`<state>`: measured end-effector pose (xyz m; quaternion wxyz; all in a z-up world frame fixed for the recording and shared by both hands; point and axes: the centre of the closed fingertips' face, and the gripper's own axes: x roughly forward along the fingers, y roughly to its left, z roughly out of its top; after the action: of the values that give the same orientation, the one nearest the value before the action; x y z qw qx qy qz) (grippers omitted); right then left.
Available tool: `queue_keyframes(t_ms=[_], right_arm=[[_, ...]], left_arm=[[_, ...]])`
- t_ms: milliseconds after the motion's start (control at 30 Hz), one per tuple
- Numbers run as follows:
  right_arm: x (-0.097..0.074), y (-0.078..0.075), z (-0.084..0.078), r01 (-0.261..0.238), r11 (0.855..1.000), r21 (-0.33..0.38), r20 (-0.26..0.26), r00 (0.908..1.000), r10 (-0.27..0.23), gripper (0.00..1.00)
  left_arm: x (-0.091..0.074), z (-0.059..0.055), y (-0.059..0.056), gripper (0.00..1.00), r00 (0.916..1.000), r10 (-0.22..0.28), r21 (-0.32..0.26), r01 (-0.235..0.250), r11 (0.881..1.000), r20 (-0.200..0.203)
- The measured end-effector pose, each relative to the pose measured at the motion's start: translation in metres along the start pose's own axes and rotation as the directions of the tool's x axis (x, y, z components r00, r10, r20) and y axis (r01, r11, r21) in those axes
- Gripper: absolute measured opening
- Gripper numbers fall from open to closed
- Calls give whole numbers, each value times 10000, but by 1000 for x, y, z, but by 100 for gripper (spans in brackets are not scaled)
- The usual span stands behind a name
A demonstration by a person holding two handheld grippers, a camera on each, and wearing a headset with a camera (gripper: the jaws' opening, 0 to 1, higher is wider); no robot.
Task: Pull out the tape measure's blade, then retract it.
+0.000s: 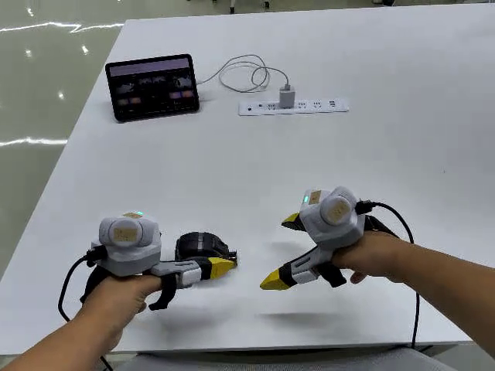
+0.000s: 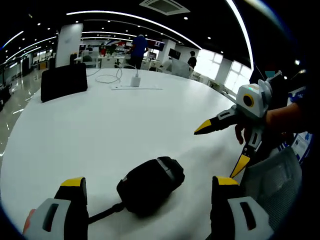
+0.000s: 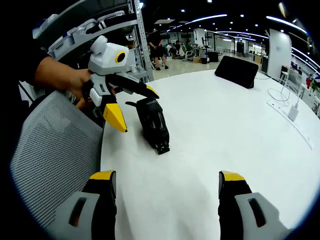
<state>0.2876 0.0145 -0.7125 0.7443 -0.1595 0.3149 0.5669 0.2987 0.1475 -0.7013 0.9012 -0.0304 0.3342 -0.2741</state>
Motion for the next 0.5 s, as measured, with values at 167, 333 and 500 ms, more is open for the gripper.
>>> queue_keyframes(t_ms=[167,333,500], right_arm=[[-15,-4,-4,421,9985,358,403,9982,-435,83],[-33,-7,-10,695,9931,941,807,9937,-772,83],[-50,-11,-22,1142,9867,1160,935,9877,-1253,81]], left_arm=[[-13,3,-7,100,9994,-311,156,308,9994,178],[-19,5,3,100,9990,-289,74,287,9996,349],[-27,2,8,100,9997,-92,540,80,9985,211]])
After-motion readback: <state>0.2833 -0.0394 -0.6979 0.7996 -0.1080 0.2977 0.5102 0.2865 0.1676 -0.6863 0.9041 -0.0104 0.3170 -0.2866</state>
